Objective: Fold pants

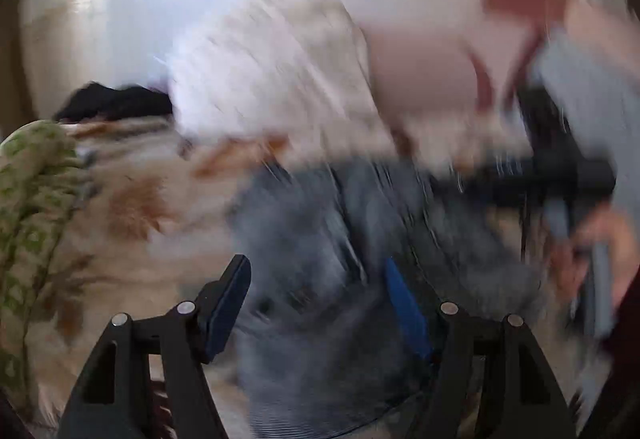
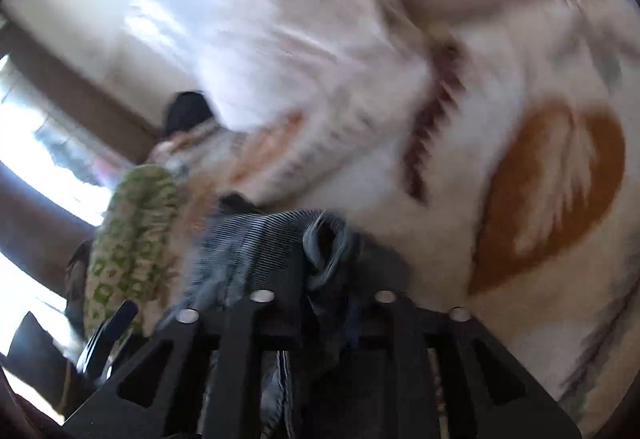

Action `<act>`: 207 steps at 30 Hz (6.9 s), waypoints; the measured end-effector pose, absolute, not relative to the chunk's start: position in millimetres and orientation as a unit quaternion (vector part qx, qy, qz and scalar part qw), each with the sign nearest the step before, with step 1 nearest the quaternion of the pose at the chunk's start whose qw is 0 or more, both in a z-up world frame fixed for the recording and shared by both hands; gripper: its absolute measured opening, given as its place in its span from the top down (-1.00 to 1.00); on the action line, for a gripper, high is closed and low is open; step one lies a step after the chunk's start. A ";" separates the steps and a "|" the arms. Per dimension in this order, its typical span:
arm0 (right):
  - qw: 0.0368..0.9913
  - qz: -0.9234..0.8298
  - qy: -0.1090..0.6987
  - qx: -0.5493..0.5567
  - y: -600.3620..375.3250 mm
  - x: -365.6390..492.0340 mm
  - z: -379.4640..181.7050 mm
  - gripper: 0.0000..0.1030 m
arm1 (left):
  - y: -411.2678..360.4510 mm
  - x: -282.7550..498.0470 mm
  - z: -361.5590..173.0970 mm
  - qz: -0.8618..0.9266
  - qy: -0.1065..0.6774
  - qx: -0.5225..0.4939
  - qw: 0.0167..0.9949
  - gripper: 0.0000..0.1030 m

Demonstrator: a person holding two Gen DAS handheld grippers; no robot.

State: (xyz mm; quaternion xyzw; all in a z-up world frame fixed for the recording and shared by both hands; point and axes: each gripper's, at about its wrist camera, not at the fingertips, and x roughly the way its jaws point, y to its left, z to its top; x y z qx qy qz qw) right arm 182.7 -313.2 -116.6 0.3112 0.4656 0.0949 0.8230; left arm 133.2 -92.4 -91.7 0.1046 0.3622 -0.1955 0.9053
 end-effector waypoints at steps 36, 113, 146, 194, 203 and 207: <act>0.856 0.054 0.465 0.221 -270.1 177.4 -102.5 -0.13 | -53.5 157.4 -116.4 -0.100 0.417 0.013 0.903 -0.69; 0.874 0.074 0.466 0.118 -207.3 75.8 -93.8 -0.32 | -38.8 138.2 -99.9 -0.096 0.414 0.084 0.901 -0.98; 0.825 0.021 0.415 0.384 -294.6 43.2 -55.6 -0.64 | 59.2 156.8 -89.7 -0.073 0.488 -0.016 0.870 -0.99; 0.731 0.116 0.502 0.447 -290.3 120.0 -147.4 0.04 | -41.1 199.9 -152.1 -0.209 0.568 -0.082 0.792 -0.49; 0.755 0.112 0.491 0.420 -282.4 122.1 -144.3 0.25 | -38.0 195.1 -145.6 -0.215 0.547 -0.094 0.804 0.09; 0.777 0.127 0.467 0.403 -276.5 122.6 -126.8 0.37 | -35.7 193.1 -136.6 -0.215 0.535 -0.100 0.811 0.25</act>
